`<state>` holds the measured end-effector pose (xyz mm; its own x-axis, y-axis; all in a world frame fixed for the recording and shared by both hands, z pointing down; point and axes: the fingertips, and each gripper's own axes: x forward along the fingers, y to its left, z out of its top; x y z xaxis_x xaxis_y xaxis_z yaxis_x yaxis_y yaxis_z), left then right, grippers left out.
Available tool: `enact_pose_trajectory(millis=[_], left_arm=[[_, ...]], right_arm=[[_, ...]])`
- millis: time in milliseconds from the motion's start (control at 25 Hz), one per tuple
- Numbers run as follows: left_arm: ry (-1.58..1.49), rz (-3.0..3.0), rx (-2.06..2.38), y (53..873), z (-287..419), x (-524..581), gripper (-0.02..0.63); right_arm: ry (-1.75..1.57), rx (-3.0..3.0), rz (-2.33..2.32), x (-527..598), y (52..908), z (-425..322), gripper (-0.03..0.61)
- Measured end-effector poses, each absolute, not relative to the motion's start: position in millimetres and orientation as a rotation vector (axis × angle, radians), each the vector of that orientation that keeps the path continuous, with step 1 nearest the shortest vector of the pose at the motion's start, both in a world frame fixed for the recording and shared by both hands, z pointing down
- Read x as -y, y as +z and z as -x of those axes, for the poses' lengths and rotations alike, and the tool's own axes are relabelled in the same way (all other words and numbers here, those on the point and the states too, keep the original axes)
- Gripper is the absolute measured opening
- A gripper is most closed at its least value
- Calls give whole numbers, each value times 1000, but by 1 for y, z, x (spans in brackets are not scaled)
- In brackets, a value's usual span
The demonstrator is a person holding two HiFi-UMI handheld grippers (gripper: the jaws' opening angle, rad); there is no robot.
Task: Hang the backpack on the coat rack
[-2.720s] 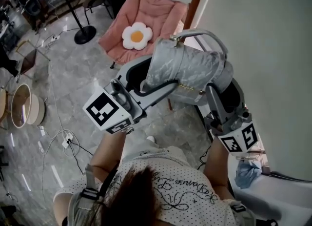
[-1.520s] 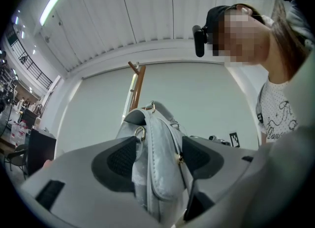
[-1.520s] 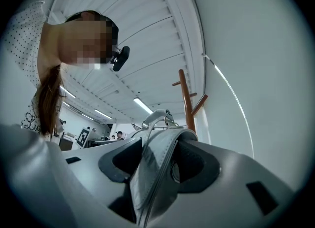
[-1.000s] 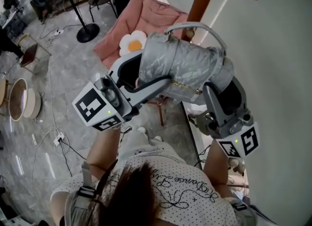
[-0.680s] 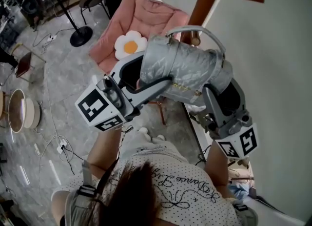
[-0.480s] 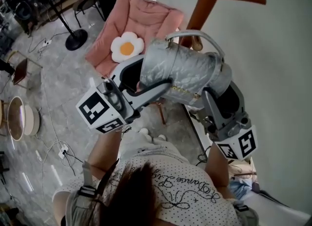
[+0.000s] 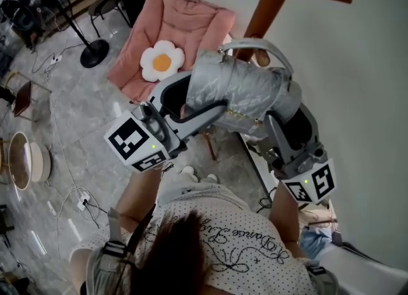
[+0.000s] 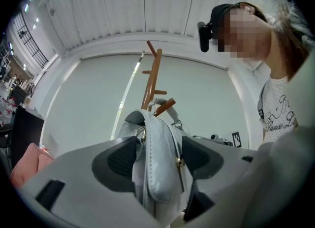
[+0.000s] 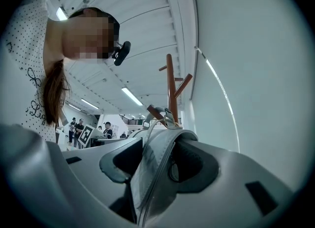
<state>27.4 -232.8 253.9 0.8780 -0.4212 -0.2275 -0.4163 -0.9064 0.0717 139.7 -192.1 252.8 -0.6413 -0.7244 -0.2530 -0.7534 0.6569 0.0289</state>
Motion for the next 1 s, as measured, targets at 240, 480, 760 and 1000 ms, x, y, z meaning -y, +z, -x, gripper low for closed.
enact_pose_trajectory(millis=[240,480,760,1000], left_arm=[[-344,-2983,711,257,-27,247,278],[-325,-2953,724,260,-25,259,275],[-307,-2924,734,262,-24,265,265],[-268,-2898,741,265,-24,268,262]], right_arm=[[110,-2636,1205,206,258,-142,212],[35,-2615,1203,220,259,-141,207],[-43,-2594,1201,226,262,-142,207],[-87,-2595,1222,230,264,-143,207]])
